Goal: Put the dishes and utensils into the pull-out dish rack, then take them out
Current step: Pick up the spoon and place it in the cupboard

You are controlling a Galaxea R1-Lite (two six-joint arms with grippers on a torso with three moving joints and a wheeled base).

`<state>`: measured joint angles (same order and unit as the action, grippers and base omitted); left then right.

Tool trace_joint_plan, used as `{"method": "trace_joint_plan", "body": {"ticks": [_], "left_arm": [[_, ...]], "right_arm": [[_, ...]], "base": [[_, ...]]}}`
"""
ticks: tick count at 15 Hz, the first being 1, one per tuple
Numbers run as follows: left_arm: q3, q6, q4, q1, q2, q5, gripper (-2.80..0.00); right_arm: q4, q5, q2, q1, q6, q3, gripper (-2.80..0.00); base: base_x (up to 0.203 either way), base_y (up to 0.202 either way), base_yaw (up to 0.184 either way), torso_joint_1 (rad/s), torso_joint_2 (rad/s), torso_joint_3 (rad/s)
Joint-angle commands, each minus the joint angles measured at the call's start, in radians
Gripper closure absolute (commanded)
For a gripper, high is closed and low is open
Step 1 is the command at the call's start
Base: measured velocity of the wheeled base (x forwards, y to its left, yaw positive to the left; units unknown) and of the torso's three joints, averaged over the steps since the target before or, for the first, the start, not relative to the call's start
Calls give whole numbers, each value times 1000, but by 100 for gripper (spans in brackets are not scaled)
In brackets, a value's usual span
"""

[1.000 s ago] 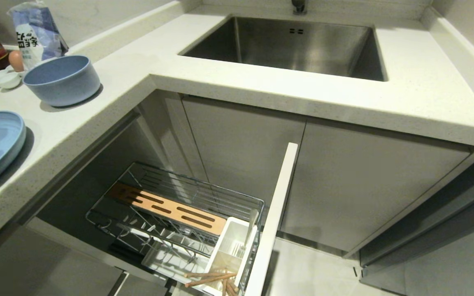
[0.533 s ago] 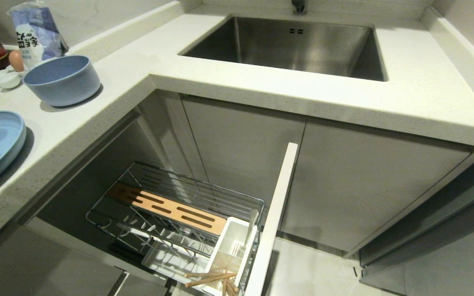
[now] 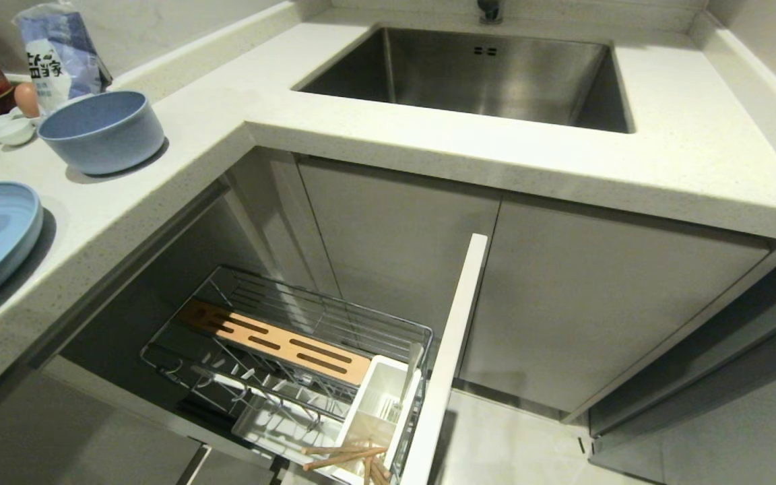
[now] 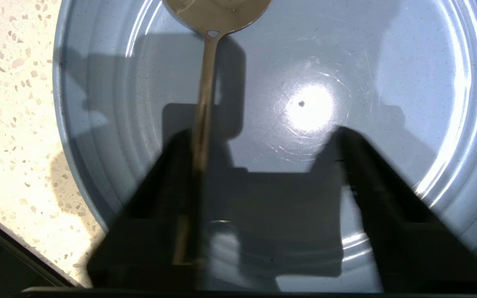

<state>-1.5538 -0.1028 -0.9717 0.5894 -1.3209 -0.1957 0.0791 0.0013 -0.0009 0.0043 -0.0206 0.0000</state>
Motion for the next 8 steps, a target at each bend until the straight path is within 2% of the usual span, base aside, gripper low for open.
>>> {"method": "trace_joint_plan", "body": {"ticks": [1, 8], "left_arm": [[6, 0, -4, 1, 2, -1, 0], [24, -3, -4, -3, 15, -8, 0]], "right_arm": [[1, 0, -1, 0, -1, 26, 0], [1, 0, -1, 0, 1, 26, 0]], "base": [[0, 0, 0, 0, 0, 0], [0, 0, 0, 0, 0, 0]]}}
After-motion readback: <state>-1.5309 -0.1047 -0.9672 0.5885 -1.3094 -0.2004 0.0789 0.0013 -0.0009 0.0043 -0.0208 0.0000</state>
